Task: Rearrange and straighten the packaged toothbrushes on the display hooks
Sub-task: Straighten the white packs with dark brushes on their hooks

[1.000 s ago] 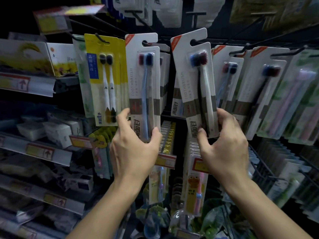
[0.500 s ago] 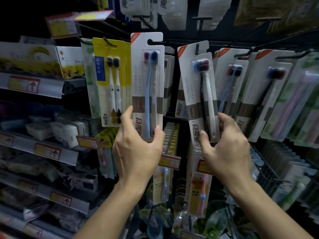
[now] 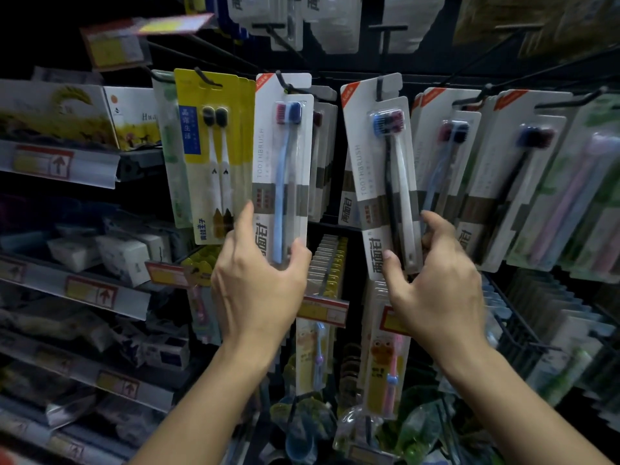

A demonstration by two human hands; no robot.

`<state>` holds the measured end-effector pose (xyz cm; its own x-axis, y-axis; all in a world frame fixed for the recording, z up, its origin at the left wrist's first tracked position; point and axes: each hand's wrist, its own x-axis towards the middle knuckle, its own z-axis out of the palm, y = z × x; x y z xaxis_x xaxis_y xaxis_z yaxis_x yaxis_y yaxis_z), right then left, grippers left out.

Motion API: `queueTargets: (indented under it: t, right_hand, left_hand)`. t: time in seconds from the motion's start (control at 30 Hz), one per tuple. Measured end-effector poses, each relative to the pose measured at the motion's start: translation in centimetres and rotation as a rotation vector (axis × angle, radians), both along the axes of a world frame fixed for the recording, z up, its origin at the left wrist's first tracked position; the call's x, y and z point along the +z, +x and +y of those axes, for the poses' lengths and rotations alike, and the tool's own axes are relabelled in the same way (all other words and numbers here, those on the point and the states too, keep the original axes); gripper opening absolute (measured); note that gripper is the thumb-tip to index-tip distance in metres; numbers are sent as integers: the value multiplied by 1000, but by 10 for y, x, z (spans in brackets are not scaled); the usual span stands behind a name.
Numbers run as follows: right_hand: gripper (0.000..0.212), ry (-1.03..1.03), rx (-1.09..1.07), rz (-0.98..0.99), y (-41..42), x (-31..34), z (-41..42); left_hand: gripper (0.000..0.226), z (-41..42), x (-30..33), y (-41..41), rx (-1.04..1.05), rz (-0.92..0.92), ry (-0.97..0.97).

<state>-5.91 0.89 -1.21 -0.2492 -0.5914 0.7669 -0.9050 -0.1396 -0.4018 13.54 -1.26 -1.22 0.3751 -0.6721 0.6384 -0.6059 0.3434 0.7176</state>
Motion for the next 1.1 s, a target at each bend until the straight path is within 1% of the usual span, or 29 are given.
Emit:
queueTargets:
  t: [0.1,0.2,0.27,0.33,0.43,0.63,0.7,0.83,0.93,1.1]
  right_hand:
    - [74,-6,54,46,5,0,3]
    - [72,-45,97,100,11,0,4]
    - [71,-33,115,99,13,0,5]
    - [71,-13,118,85,15,1,5]
    - [72,13,120,55,20,2,5]
    - [84,125,129,32,29,6,-1]
    - [87,162,158,-11,30,8,-5]
    - [91,239,210,-104,30,13,-15]
    - [93,281,225,-137,30,16,-24]
    - [95,330,229,-162,32,21,-40]
  left_hand:
    - [80,-3,-1,0,-4,-27,9]
    - [81,-3,0,0,-1,-53,-5]
    - [76,-4,0,1,0,-70,-23]
    - [68,-6,0,2,-4,-83,-35]
    - [65,-9,-1,2,-3,-103,-31]
    - [67,-20,5,1,-14,-132,16]
    - [67,-27,7,1,-22,-145,32]
    - [68,-39,12,-2,-39,-181,73]
    - [68,-50,15,-6,-57,-200,108]
    - [69,-70,20,-8,-65,-228,111]
